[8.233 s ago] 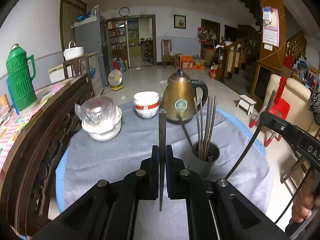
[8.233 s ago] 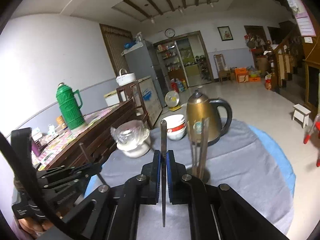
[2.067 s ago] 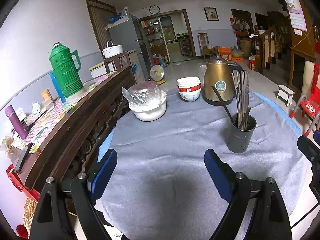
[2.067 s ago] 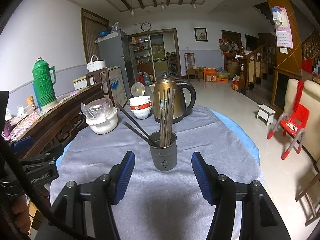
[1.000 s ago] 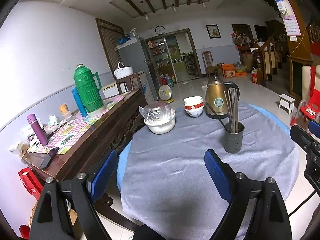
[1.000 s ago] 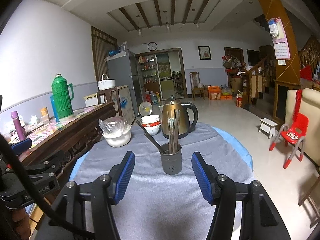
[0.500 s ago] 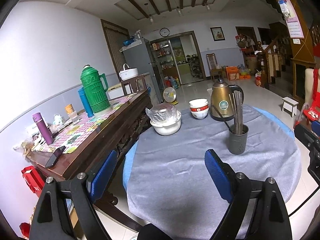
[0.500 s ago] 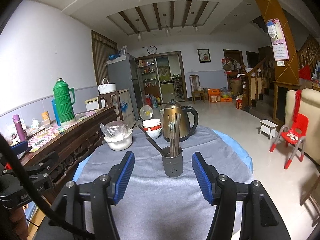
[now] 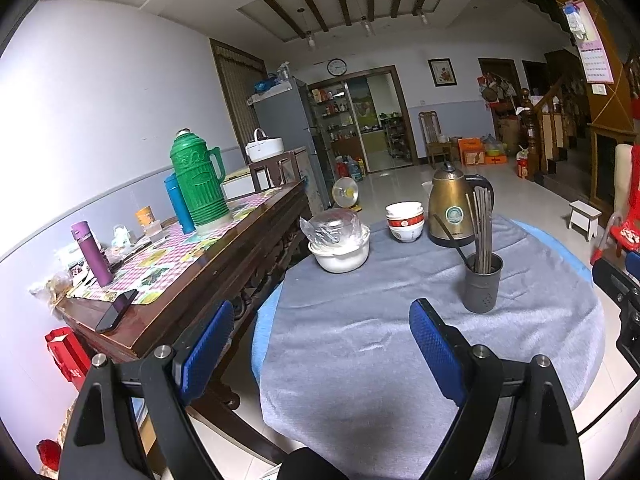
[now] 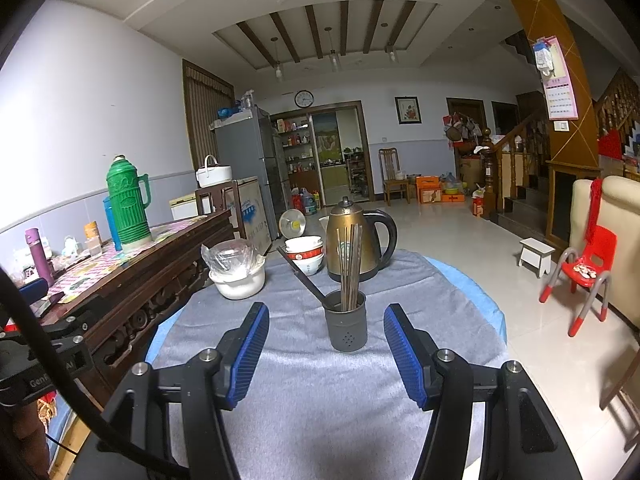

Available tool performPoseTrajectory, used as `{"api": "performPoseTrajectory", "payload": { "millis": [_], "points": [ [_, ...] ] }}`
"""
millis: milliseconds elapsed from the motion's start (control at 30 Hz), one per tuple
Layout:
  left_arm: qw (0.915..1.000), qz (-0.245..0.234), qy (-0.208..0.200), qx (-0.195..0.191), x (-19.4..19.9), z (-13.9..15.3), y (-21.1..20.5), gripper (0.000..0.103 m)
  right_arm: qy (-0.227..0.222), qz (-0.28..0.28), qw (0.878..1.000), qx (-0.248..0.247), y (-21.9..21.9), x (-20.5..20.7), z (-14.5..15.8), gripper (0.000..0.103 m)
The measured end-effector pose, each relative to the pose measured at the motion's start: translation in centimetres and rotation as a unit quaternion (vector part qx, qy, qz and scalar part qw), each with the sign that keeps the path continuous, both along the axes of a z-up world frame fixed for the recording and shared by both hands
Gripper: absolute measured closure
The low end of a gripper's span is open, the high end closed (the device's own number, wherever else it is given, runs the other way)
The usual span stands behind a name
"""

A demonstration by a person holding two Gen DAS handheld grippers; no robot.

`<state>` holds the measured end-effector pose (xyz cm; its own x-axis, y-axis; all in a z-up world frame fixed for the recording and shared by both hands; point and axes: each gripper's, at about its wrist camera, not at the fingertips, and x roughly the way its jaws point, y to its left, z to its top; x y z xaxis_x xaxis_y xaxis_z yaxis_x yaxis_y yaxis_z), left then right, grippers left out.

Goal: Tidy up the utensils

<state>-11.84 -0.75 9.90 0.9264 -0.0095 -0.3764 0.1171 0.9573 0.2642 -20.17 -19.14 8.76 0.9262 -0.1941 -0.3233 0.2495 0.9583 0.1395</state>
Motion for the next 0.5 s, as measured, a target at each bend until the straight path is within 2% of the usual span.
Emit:
{"api": "performPoseTrajectory", "payload": {
  "millis": [500],
  "points": [
    [0.9999, 0.012, -0.002, -0.010, 0.3, 0.1, 1.0, 0.013, 0.001, 0.002, 1.000, -0.001, 0.5, -0.2, -0.3, 0.039]
  ]
}}
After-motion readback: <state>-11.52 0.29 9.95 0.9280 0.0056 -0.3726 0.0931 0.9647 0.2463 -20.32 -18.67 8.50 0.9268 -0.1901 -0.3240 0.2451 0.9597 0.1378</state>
